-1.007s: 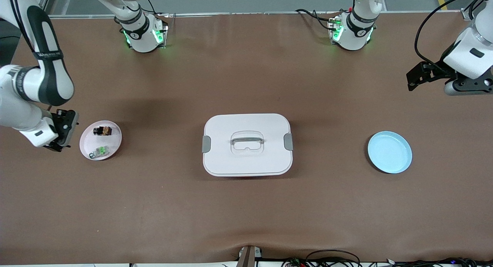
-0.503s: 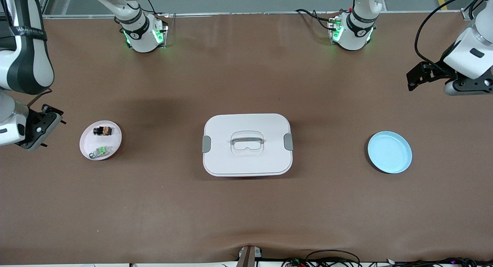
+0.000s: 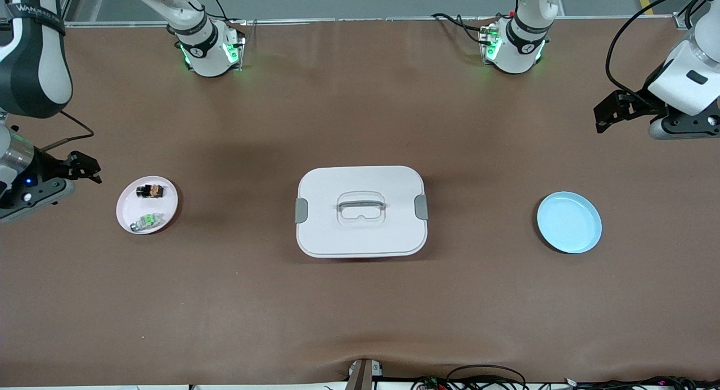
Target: Transfer orange switch to right arm and place
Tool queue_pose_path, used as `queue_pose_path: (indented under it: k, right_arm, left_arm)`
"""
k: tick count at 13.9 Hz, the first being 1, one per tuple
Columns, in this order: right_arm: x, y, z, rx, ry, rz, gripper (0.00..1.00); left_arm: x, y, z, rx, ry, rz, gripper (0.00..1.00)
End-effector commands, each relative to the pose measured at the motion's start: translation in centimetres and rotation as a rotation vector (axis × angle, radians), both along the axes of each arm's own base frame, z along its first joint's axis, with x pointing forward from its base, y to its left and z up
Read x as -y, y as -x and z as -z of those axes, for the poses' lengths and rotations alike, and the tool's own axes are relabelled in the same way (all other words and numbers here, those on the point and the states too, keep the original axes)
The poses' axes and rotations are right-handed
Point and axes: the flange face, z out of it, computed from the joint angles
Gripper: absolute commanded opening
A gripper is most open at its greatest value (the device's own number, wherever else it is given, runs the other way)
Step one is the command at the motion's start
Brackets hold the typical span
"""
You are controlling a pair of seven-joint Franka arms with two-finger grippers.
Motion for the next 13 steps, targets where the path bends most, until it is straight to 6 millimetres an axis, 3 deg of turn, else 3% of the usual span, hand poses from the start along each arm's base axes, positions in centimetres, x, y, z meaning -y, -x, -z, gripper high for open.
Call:
queue_pose_path:
  k: [1,5,8,11,13]
  right_arm:
    - [-1.1,1.4,-3.4,0.055,-0.02,0.178,1.0]
    - [-2.4,4.4,-8.5,0.118,-0.045,0.479,1.0]
    - [-3.1,7.3,-11.5,0.123,-0.046,0.483,1.0]
    - [-3.5,11.9,-11.3,0.166,-0.055,0.466,1.0]
    - [-5.0,13.7,-10.5,0.199,-0.062,0.416,1.0]
  left_arm:
    - [-0.1,0.0,-0.3,0.01,0.02,0.011,1.0]
    - [-0.1,0.1,-0.6,0.011,0.019,0.012,1.0]
    - [0.0,0.3,-1.0,0.016,0.03,0.015,1.0]
    - [-0.2,0.4,-1.0,0.01,0.066,0.022,1.0]
    - [-0.4,0.5,-1.0,0.007,0.067,0.04,1.0]
